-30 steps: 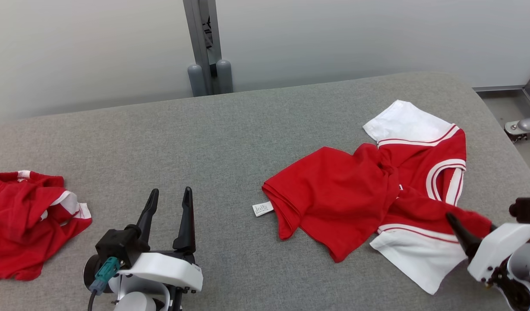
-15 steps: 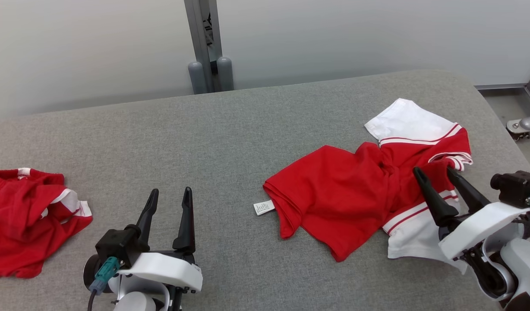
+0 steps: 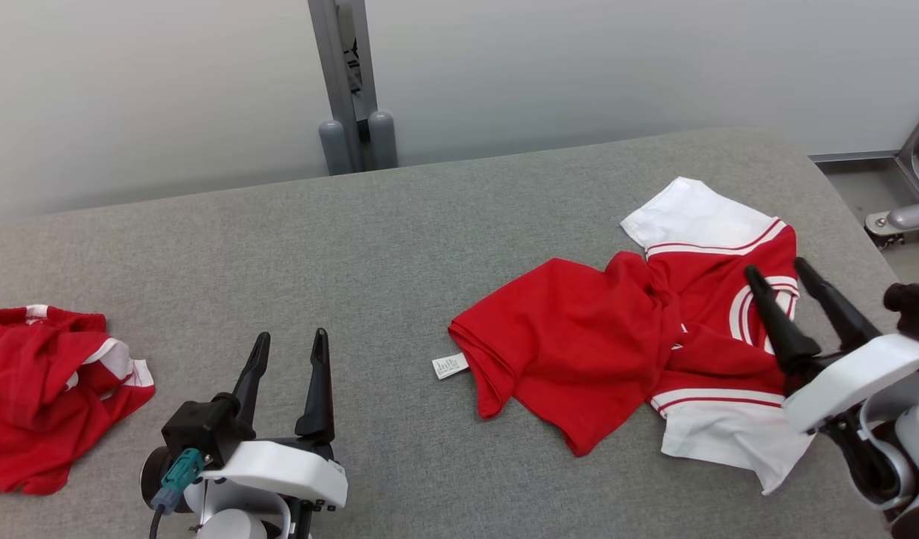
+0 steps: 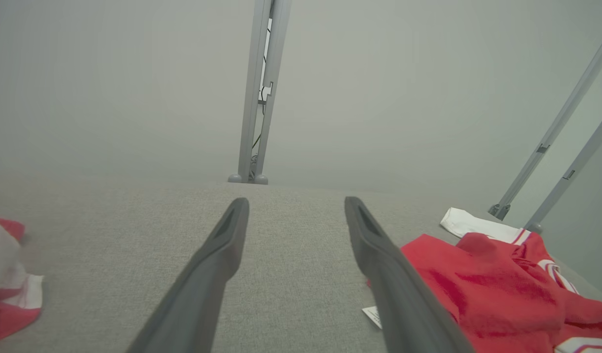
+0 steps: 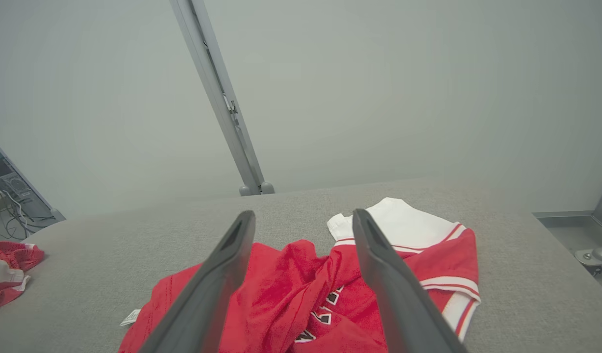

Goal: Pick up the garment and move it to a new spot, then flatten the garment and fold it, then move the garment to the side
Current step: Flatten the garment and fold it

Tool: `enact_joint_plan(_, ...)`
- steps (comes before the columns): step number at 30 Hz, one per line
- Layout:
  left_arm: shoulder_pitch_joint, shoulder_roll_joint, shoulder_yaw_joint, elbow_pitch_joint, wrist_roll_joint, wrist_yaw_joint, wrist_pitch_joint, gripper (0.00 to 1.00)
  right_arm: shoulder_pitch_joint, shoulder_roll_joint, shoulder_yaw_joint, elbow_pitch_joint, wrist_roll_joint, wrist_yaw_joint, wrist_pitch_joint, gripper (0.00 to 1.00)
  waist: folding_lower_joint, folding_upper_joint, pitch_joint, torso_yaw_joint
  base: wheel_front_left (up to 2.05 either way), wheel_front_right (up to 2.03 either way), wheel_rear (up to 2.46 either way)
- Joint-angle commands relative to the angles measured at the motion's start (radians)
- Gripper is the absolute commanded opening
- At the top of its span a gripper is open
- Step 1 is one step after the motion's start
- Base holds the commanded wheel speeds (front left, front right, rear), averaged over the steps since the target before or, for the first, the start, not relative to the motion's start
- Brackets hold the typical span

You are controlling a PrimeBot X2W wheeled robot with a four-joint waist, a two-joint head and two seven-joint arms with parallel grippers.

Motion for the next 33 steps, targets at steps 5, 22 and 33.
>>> enact_joint_plan(5,0.005,0.004,-0.002,-0.001,-0.006,0.000,-0.005,1.00,0.053,-0.001,0.027,-0.131,-0.058,0.001,-0.026,1.00,0.0000,-0.0001,-0.006,-0.009,0.00,0.00,0.00)
enact_joint_plan(22,0.016,0.004,-0.007,-0.002,0.008,-0.007,-0.005,1.00,0.114,0.051,0.246,-0.046,-0.109,0.001,-0.093,1.00,0.0000,-0.0001,0.010,0.061,0.00,0.00,0.00)
enact_joint_plan(33,-0.020,0.004,-0.022,-0.009,0.010,-0.005,-0.004,1.00,0.074,0.050,0.348,0.027,-0.149,0.000,-0.090,1.00,0.0000,-0.0001,0.062,0.096,0.00,0.00,0.00)
